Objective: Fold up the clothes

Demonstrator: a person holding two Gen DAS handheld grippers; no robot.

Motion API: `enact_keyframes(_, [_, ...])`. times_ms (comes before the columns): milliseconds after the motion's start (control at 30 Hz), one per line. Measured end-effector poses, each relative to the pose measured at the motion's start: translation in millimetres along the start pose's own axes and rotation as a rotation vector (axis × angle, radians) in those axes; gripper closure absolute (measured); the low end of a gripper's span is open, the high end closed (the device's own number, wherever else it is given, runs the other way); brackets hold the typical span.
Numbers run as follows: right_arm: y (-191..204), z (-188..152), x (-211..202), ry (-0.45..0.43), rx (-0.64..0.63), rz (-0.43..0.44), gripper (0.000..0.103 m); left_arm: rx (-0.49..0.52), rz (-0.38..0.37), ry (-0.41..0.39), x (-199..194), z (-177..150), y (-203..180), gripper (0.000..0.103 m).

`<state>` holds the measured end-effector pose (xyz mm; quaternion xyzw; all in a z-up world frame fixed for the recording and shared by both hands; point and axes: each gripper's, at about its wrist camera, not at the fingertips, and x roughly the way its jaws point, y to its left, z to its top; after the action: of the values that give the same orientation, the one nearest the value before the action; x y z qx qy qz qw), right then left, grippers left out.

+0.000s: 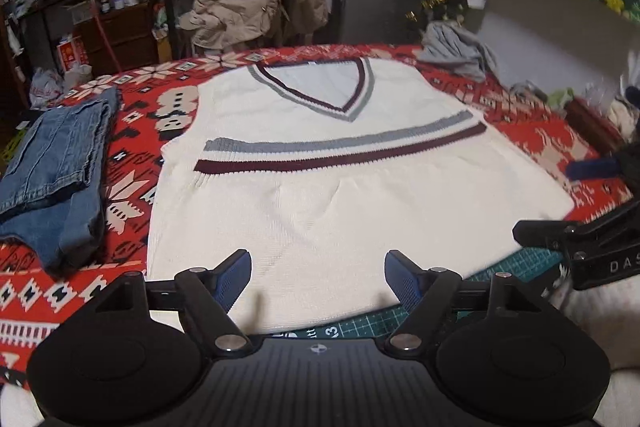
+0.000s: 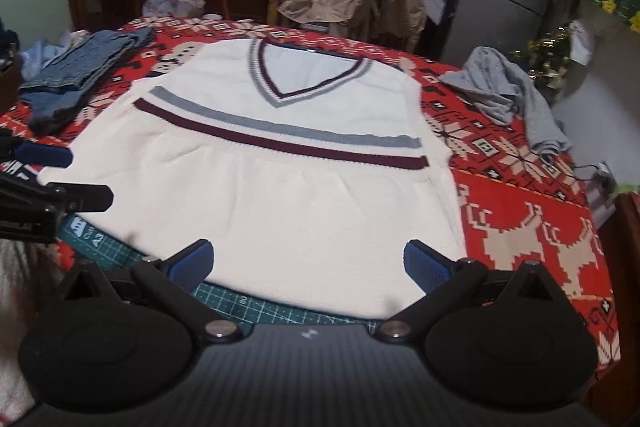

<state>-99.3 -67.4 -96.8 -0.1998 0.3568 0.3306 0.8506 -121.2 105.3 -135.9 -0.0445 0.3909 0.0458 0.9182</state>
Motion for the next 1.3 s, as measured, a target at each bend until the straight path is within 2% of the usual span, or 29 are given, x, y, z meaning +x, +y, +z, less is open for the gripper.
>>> enact_keyframes(100, [-1.8, 1.3, 2.5, 0.011, -0.021, -0.010, 0.001, -0.036, -0.002, -0.009, 2.5, 1.2, 6.5, 0.026])
enact_keyframes(200, [-9.3, 0.1, 5.3, 0.023, 0.024, -0.003, 0.001, -0.054, -0.004, -0.028, 2.9, 5.0, 10.0, 0.025])
enact_keyframes(300, [-15.8, -2.1, 8.8, 0.037, 0.063, 0.006, 0.001, -0.136, 0.005, -0.016, 9.5, 7.8, 18.0, 0.026])
enact_keyframes(333, [-17.2, -3.3, 10.9, 0.042, 0.067, 0.008, 0.001, -0.163, 0.013, -0.005, 13.2, 8.3, 21.5, 0.031])
enact_keyframes(367, [-18.6, -4.4, 13.0, 0.048, 0.071, 0.009, 0.001, -0.178, 0.018, 0.010, 17.6, 9.1, 24.5, 0.047])
enact_keyframes(400, [-19.8, -5.4, 14.9, 0.053, 0.074, 0.008, 0.001, -0.193, 0.021, 0.026, 22.1, 9.7, 27.6, 0.056])
enact_keyframes(467, [-22.9, -6.5, 17.8, 0.056, 0.087, -0.009, 0.001, -0.222, 0.010, 0.052, 31.7, 10.1, 35.4, 0.085])
enact_keyframes(533, [-26.7, -6.8, 17.8, 0.044, 0.113, -0.020, 0.001, -0.252, -0.007, 0.056, 38.5, 10.6, 43.5, 0.097])
enact_keyframes(633, [-31.9, -5.6, 15.2, 0.015, 0.143, -0.020, 0.003, -0.270, -0.037, 0.039, 43.5, 15.7, 55.3, 0.098])
enact_keyframes(700, [-33.3, -4.4, 14.4, 0.004, 0.140, -0.025, 0.013, -0.266, -0.051, 0.047, 48.2, 20.9, 59.7, 0.098])
enact_keyframes(800, [-32.8, -2.0, 17.3, 0.015, 0.133, -0.023, 0.019, -0.259, -0.065, 0.070, 60.7, 27.8, 64.5, 0.100])
enact_keyframes(1067, [-32.2, 4.0, 26.1, 0.022, 0.139, -0.007, 0.019, -0.254, -0.062, 0.076, 84.0, 52.0, 76.7, 0.102])
enact_keyframes(1200, [-34.5, 11.1, 37.3, 0.033, 0.158, 0.004, 0.019, -0.260, -0.078, 0.080, 82.4, 56.3, 82.4, 0.101])
enact_keyframes(1233, [-33.8, 13.2, 39.6, 0.031, 0.165, 0.019, 0.021, -0.269, -0.098, 0.078, 77.4, 55.3, 84.2, 0.101])
enact_keyframes(1300, [-29.4, 17.5, 44.5, 0.033, 0.169, 0.057, 0.042, -0.297, -0.153, 0.078, 64.6, 49.8, 88.8, 0.101])
